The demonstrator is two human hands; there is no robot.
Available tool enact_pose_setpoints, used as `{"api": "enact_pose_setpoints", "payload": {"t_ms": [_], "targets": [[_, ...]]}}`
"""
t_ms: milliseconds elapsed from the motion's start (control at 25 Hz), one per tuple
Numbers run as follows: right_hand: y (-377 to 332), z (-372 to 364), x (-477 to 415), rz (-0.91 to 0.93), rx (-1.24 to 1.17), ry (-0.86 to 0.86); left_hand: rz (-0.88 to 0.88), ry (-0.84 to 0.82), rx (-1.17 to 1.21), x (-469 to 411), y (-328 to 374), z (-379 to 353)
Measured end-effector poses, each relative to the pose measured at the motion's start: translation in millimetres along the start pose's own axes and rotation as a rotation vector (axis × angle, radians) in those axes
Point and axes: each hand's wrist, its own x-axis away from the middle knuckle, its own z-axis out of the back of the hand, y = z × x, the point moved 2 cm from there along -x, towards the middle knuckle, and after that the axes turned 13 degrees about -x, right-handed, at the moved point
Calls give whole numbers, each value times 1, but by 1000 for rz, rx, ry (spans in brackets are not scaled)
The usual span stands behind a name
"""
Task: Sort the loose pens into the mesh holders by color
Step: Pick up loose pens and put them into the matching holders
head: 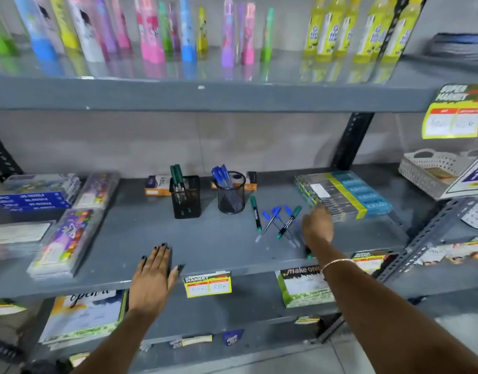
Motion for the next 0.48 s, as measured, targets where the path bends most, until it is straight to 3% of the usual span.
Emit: {"api": "enact_pose_setpoints", "payload": {"t_ms": [160, 480], "targets": [[16, 5, -11, -182, 62, -4, 49, 17, -30, -17, -2, 8], [23, -1, -5, -208, 126, -67, 58, 15, -45, -14, -4, 2]]}}
